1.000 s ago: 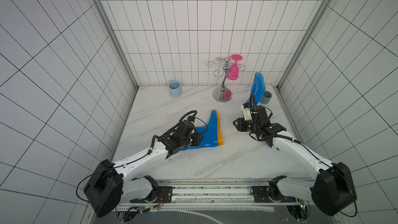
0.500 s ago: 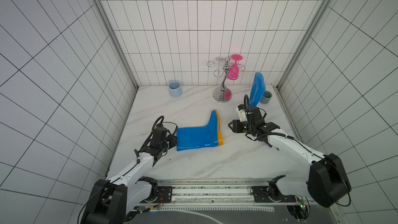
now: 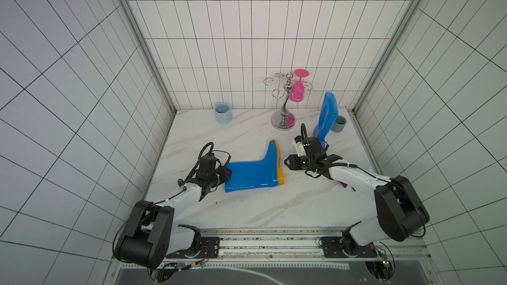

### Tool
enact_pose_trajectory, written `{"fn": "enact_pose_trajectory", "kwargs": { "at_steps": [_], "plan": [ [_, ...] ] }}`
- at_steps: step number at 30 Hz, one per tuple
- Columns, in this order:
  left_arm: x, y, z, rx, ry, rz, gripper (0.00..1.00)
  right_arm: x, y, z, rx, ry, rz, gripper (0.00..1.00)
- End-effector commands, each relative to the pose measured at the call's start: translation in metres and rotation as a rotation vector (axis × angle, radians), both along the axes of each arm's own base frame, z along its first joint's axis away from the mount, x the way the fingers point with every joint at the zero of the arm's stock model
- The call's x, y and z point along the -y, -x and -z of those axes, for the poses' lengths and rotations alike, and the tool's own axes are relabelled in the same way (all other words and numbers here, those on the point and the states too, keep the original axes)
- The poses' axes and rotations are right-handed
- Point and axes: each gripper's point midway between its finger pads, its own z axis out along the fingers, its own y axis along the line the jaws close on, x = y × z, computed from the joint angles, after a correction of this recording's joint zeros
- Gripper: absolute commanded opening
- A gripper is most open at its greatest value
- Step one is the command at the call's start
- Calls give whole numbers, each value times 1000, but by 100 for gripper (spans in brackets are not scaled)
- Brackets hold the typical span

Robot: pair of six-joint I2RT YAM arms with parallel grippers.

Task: Wipe the rubber boots with a cloth
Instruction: Adjust the rubber boot at the center of the board.

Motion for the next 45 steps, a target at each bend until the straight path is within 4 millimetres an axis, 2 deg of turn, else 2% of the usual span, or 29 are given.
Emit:
{"fn": "enact_pose_trajectory", "kwargs": {
  "at_steps": [1,11,17,21,25,29,32,39,45],
  "plan": [
    [2,-15,-11,52,5,12,36,-21,-20,-28,75,-67,-31,46],
    [2,-25,-7,52,8,19,33,-43,-28,-38,116,-134,-73,47],
    [2,-32,-5,52,2,23,32,-53,-41,-30,107,-128,-88,46],
    [6,-37,-2,50,16,41,30,-56,-45,-23,97,-123,-93,38],
    [13,-41,3,41,44,65,28,-54,-41,-18,89,-117,-93,22],
    [21,-45,3,53,80,87,26,-46,-37,-20,102,-104,-78,11],
    [25,-47,2,63,98,102,25,-42,-33,-22,105,-90,-72,8],
    [41,-52,-1,79,125,142,24,-29,-26,-23,109,-52,-45,8],
    [52,-52,0,74,117,178,26,-24,-28,-18,100,-40,-34,8]
  ]
}}
